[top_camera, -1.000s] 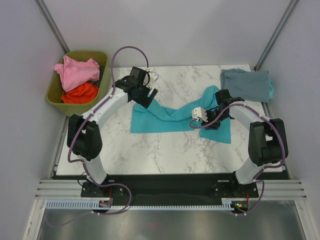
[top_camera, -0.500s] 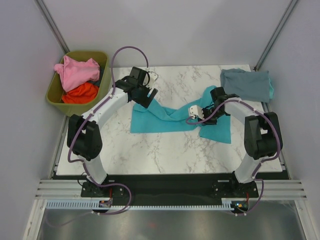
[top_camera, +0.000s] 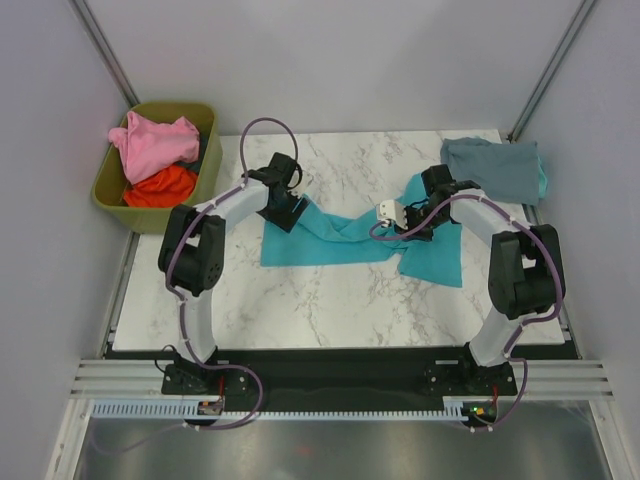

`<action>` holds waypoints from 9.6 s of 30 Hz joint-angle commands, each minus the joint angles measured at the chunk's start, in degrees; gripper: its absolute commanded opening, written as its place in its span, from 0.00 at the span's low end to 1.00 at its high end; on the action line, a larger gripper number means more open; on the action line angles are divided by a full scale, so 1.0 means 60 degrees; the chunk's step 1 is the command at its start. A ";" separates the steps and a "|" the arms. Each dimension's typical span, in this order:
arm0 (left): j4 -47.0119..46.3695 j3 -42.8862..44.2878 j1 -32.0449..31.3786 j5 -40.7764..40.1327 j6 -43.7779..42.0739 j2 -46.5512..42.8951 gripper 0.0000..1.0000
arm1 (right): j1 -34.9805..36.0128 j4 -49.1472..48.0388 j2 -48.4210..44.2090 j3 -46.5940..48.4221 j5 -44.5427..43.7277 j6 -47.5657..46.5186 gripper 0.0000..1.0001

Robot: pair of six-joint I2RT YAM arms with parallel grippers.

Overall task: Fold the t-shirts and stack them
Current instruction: Flatten the tshirt out

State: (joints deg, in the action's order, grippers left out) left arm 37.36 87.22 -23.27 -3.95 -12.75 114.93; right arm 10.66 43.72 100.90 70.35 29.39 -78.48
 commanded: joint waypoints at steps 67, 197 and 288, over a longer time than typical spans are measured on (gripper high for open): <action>-0.0749 0.0566 0.0831 0.0555 -0.2299 0.0503 0.02 | 0.0495 -0.0432 -0.0073 0.0448 -0.0092 0.1726 0.00; 0.1125 0.4258 0.2560 0.3322 -0.2811 -0.3407 0.02 | -0.3607 -0.4358 -0.0436 0.6999 -0.0886 1.2846 0.00; 0.1466 0.2519 0.1944 0.2400 -0.3235 -0.7422 0.02 | -0.3783 -0.1952 -0.6548 0.4913 -0.3932 0.9667 0.00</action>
State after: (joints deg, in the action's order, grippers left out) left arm 48.25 109.56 -11.73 10.11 -33.23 68.97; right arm -11.84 35.31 60.10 109.38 5.32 -18.24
